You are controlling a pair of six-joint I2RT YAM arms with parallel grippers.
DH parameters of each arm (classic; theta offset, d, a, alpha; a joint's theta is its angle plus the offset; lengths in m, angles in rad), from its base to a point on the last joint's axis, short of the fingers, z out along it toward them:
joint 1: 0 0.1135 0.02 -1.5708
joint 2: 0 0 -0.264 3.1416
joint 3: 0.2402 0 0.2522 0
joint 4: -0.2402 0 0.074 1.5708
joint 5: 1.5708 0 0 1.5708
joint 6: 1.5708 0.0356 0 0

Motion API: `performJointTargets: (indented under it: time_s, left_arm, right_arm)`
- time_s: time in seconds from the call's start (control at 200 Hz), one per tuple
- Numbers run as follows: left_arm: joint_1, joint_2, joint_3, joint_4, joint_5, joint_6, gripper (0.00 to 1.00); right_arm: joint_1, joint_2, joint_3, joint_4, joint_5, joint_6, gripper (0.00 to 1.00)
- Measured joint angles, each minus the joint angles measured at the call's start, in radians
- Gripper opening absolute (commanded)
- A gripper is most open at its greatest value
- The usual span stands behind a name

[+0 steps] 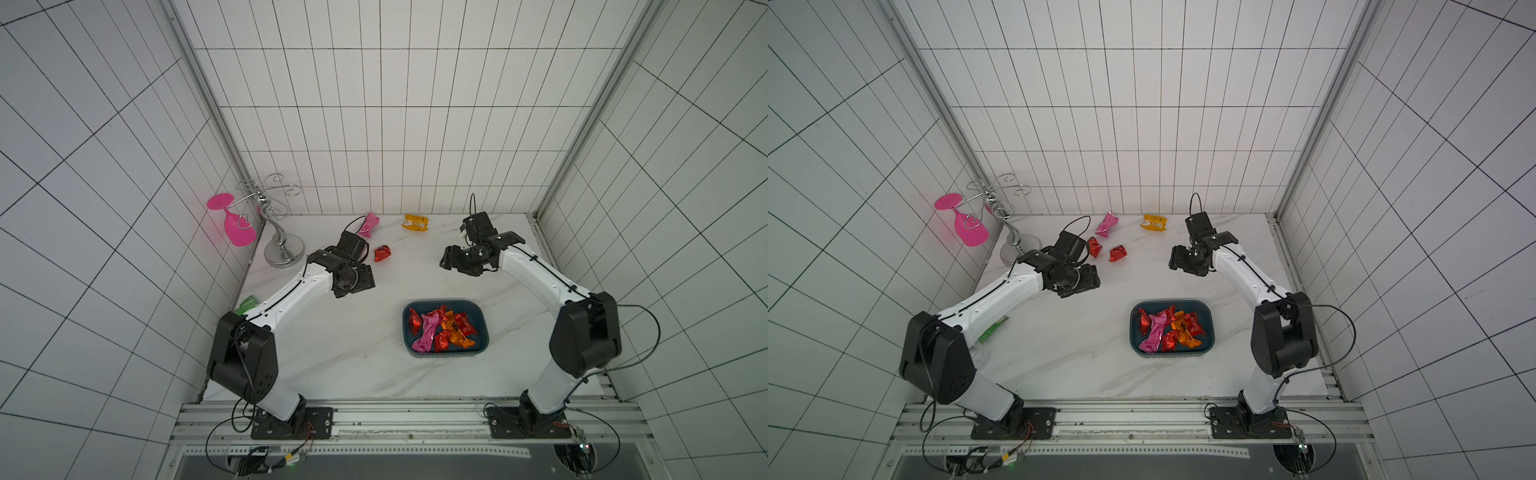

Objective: Put the tea bags into the storage box
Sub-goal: Pick up the tea bag from the center of the board.

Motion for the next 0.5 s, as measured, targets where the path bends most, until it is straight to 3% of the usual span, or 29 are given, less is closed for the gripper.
performJointTargets:
  time_s: [0.16, 0.5]
  left_arm:
    - [0.085, 0.003, -0.039, 0.033, 0.043, 0.007, 0.75]
    - [0.139, 0.040, -0.115, 0.090, 0.081, 0.048, 0.75]
  right_arm:
    - [0.019, 0.225, 0.196, 0.081, -0.065, 0.057, 0.76]
    - [0.041, 0.677, 0.683, 0.173, -0.191, 0.185, 0.75]
